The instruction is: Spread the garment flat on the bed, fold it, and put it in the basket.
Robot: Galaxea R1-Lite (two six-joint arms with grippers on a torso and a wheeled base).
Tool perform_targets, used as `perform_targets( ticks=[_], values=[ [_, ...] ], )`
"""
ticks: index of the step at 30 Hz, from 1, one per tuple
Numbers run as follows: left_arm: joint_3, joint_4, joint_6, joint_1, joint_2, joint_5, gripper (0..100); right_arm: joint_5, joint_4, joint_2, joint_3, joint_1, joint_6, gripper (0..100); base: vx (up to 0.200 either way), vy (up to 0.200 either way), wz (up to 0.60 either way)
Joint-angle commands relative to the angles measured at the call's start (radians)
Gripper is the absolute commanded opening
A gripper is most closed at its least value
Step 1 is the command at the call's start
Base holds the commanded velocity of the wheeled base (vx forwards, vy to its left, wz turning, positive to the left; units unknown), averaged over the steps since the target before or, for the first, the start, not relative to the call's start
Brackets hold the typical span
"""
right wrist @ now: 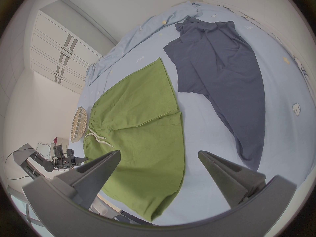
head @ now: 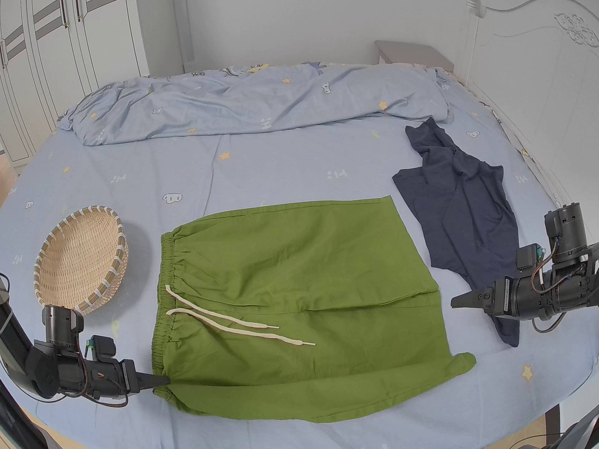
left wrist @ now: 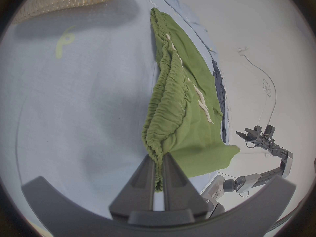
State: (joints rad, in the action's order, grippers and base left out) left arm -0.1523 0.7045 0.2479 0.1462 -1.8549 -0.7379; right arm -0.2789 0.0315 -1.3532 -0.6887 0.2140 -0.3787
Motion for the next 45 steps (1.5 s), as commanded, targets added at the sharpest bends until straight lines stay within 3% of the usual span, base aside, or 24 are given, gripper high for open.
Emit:
perform_targets(
  ticks=[1, 6, 15, 21, 26, 36, 37, 45],
  values=[
    [0.022, 0.001, -0.001, 0.019, 0.039, 0.002, 0, 0.000, 0.001, -0.003, 0.012, 0.001, 0.003, 100, 0.000, 0.000, 0.00],
    [0.059, 0.001, -0.001, 0.055, 0.126, -0.003, 0, 0.001, -0.005, 0.000, 0.069, 0.027, 0.021, 100, 0.000, 0.000, 0.00],
    [0.106, 0.001, -0.021, 0.050, 0.192, 0.005, 0, 0.001, -0.061, 0.028, 0.176, 0.100, 0.046, 100, 0.000, 0.000, 0.00],
    [0.126, 0.003, -0.022, 0.056, 0.206, 0.002, 0, -0.017, -0.088, 0.026, 0.258, 0.100, 0.046, 100, 0.000, 0.000, 0.00],
    [0.148, 0.003, -0.032, 0.019, 0.201, 0.008, 0, -0.085, -0.088, 0.025, 0.348, 0.093, 0.049, 100, 0.000, 0.000, 0.00],
    [0.152, -0.011, -0.059, 0.012, 0.175, 0.045, 0, -0.086, -0.090, 0.055, 0.382, 0.091, 0.044, 100, 0.000, 0.000, 0.00],
    [0.152, -0.011, -0.059, 0.012, 0.169, 0.045, 100, -0.088, -0.090, 0.059, 0.382, 0.093, 0.043, 100, 0.000, 0.000, 0.00],
    [0.152, -0.013, -0.059, 0.026, 0.152, 0.045, 100, -0.089, -0.090, 0.059, 0.393, 0.100, 0.046, 100, 0.000, 0.000, 0.00]
  ],
)
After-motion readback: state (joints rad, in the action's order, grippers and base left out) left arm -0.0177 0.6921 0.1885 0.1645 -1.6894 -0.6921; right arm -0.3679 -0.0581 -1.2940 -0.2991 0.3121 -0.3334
